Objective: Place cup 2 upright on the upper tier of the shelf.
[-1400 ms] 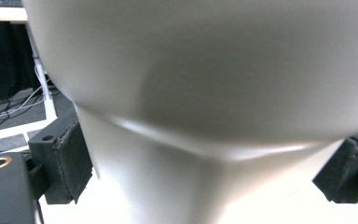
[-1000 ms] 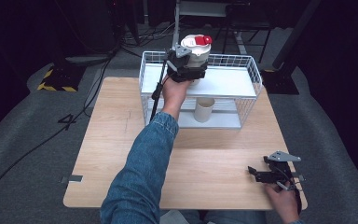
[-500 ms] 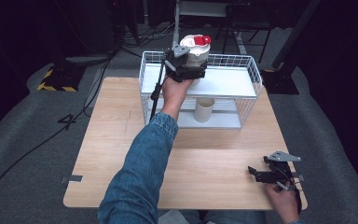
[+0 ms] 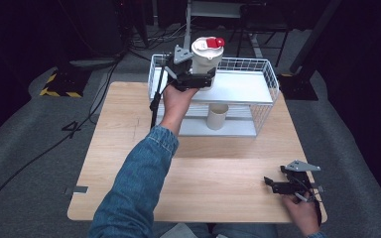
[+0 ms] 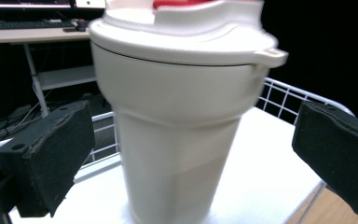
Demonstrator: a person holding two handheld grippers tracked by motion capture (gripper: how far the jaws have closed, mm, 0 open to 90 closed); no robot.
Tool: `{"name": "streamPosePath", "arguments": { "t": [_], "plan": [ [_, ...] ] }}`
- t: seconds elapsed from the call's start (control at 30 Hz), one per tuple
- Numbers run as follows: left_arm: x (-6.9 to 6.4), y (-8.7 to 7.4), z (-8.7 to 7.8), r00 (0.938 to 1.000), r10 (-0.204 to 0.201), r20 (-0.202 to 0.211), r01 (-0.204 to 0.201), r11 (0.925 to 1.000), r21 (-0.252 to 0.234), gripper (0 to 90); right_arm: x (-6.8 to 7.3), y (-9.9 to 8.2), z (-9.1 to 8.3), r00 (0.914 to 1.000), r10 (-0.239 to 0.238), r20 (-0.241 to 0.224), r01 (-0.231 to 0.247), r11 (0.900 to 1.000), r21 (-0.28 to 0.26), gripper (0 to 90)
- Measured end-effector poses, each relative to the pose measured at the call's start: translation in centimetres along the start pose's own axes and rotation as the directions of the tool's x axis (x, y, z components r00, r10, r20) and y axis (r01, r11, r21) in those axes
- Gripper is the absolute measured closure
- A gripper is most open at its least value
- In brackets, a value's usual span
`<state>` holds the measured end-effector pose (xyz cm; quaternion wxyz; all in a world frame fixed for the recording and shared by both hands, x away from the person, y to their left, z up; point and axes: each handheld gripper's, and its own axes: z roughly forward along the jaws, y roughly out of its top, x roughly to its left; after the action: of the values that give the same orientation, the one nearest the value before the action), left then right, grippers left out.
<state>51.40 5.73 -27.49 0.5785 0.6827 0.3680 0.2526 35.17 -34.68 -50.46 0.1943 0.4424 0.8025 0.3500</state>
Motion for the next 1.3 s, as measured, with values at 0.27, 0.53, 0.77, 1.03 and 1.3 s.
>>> {"name": "streamPosePath", "arguments": {
  "t": [0.27, 0.53, 0.77, 1.03, 1.3],
  "plan": [
    [-0.6, -0.3, -4.3, 0.9992, 0.016, 0.036, -0.016, 0.9999, -0.005, 0.1, -0.1, 0.0, 0.0, 1.0, -0.005, -0.007, 0.005, 1.0, 0.0, 14.1],
    [-1.6, -0.9, -7.8, 0.9973, 0.042, 0.06, -0.043, 0.9989, 0.019, 0.1, -0.2, 0.2, 0.2, 0.9997, -0.016, -0.018, 0.016, 0.9999, 0.0, 14.1],
    [-2.5, -2.4, -10.5, 0.9945, 0.071, 0.077, -0.075, 0.9957, 0.053, 0.2, -0.2, 0.3, 0.3, 0.9996, -0.019, -0.02, 0.019, 0.9998, 0.0, 14.1],
    [-2.6, -4.6, -13.1, 0.9931, 0.072, 0.092, -0.081, 0.9922, 0.095, 0.3, -0.2, 0.3, 0.3, 0.9996, -0.019, -0.02, 0.019, 0.9998, 0.0, 14.1],
    [-2.8, -6.7, -15.3, 0.989, 0.105, 0.105, -0.118, 0.9845, 0.13, 0.3, -0.2, 0.3, 0.3, 0.9996, -0.019, -0.02, 0.019, 0.9998, 0.0, 14.1]
  ]
}}
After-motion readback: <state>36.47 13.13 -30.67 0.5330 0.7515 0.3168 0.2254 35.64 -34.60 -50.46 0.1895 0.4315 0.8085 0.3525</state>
